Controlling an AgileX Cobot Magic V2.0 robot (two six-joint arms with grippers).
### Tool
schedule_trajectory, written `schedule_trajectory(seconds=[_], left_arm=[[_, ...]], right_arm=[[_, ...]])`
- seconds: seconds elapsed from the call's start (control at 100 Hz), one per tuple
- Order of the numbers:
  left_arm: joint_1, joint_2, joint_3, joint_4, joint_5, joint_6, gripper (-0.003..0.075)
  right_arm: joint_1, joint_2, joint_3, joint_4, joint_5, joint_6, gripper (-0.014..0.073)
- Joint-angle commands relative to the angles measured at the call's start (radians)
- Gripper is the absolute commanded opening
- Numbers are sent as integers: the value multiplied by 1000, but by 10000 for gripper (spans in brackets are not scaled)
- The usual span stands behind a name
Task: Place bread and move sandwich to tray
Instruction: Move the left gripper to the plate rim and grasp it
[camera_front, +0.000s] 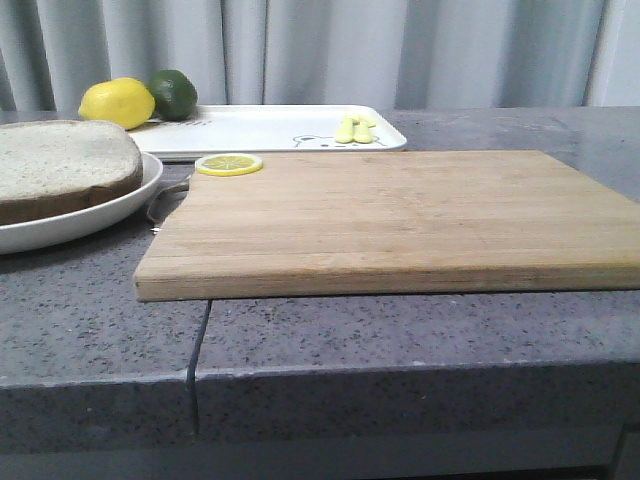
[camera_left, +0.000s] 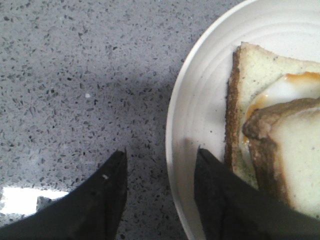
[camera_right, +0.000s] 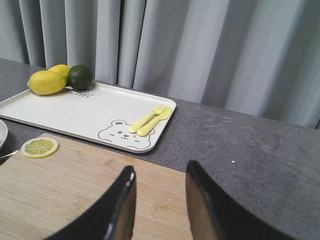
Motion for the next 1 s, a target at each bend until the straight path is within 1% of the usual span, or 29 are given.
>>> schedule_trajectory(seconds=[0.0,0.4,0.62,0.86,0.93,0.99], left_arm=[[4,-21,-32,-18,-36,-12,295],[4,-21,-32,-18,-25,-12,295],[4,30,-32,-18,-18,-12,295],[4,34,-32,-26,-30,-12,295],[4,34,-32,-26,-33,-12,281],[4,34,-32,-26,-33,-12,238]], right_arm=[[-7,-1,-25,5,-86,-8,269],[-7,-1,-25,7,-86,-8,269],[-7,-1,-25,7,-86,-8,269],[-7,-1,-25,6,-85,-8,269],[-7,-1,-25,6,-85,-8,269],[-7,-1,-25,6,-86,-8,269]])
